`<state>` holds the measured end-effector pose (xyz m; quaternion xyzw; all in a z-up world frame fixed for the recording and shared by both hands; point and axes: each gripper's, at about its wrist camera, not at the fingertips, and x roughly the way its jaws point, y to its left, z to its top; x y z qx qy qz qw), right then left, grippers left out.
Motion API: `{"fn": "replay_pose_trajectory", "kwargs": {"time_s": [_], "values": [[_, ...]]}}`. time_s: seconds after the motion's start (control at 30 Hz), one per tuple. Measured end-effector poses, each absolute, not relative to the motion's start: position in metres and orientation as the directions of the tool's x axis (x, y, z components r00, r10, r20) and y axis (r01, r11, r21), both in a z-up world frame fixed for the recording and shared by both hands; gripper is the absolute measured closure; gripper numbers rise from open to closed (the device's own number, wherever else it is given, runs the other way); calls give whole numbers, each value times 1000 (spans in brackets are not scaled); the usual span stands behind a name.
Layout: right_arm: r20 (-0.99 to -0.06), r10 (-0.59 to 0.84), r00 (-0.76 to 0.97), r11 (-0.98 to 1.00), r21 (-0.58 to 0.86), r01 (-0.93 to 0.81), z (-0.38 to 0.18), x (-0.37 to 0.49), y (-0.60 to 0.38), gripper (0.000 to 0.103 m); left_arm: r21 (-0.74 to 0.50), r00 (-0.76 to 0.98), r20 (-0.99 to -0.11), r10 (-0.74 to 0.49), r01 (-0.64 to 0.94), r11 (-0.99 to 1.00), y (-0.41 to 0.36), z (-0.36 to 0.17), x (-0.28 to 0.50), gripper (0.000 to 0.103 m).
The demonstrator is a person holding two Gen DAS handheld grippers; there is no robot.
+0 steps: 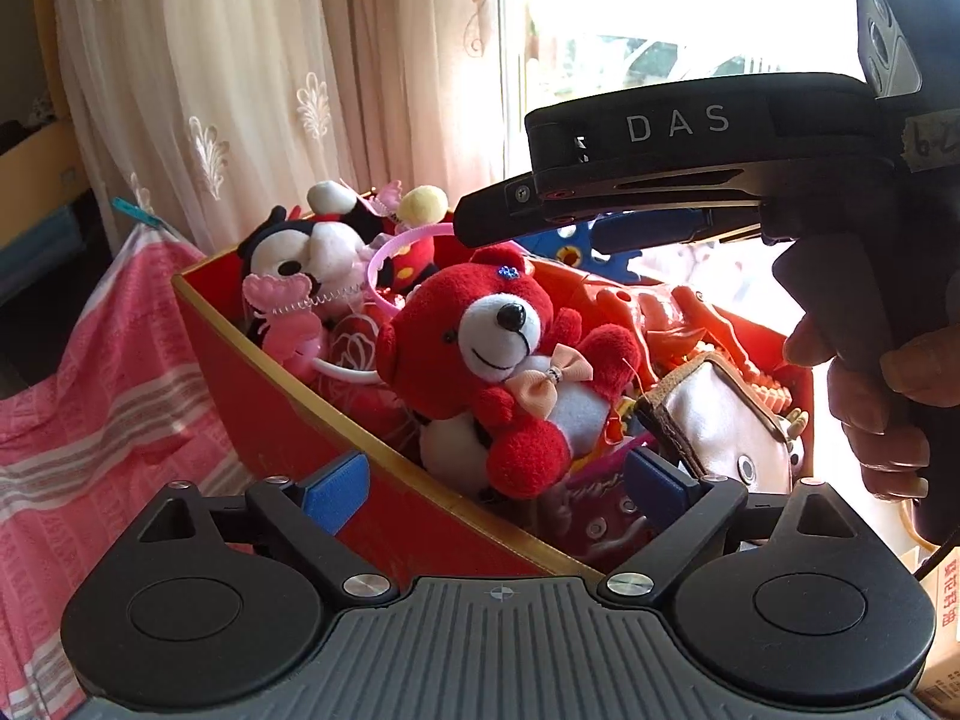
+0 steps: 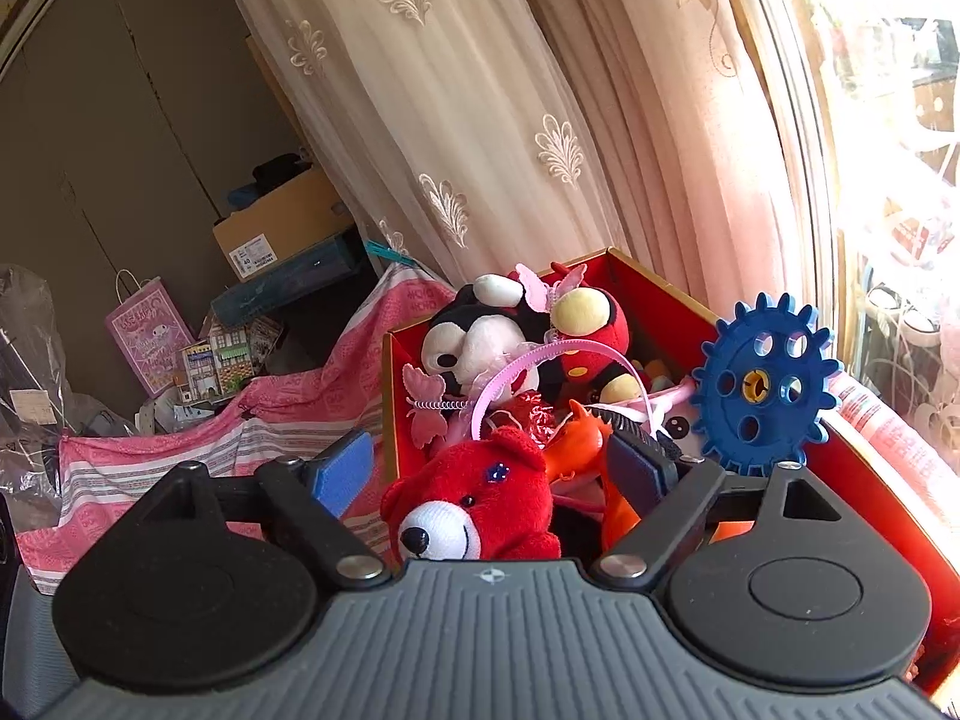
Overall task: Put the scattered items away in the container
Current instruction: 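Lower the teddy bear into the red box and open the right gripper, then withdraw both grippers from the box back over the white bunny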
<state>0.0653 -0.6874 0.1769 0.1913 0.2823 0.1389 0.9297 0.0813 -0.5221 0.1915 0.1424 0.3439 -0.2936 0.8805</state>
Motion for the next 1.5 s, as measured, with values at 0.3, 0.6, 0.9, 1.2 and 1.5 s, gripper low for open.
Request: {"fn": "replay_pose_trajectory", "kwargs": {"time_s": [0.3,0.6,0.9,1.2,1.5], "values": [[-498,347,795,905,401,-143,180,55,-679,5,32,592,-684,-426,608,793,-519,193,70,4],[-470,252,846,944,313,-108,192,30,-667,1,12,600,-669,-438,598,801,-498,193,53,4],[-456,324,829,944,216,-250,209,5,-573,1,-32,640,-661,-393,499,866,-405,172,38,3],[-597,442,670,894,233,-382,163,23,-416,1,-32,613,-784,-101,123,992,-226,106,43,4],[-701,509,499,837,269,-477,121,44,-284,1,75,545,-827,141,-141,987,-90,81,32,4]]}}
